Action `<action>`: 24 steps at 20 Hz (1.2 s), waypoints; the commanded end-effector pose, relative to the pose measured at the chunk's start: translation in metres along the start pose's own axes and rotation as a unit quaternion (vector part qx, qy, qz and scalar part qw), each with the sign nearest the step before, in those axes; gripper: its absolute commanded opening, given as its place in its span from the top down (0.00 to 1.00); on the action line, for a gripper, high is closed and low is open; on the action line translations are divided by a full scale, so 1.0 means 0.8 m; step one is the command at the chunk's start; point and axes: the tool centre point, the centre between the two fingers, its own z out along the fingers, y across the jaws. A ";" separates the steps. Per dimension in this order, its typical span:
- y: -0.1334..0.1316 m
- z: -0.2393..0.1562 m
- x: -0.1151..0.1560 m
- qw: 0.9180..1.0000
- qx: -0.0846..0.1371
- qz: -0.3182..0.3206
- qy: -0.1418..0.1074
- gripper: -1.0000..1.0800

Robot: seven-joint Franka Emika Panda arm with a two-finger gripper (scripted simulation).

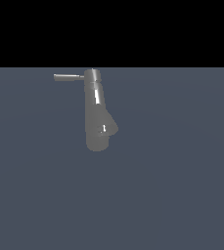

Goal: Turn on the faucet by rotating a designated handle.

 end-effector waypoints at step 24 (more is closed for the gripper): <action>0.008 -0.005 0.018 0.999 -0.021 0.048 -0.002 1.00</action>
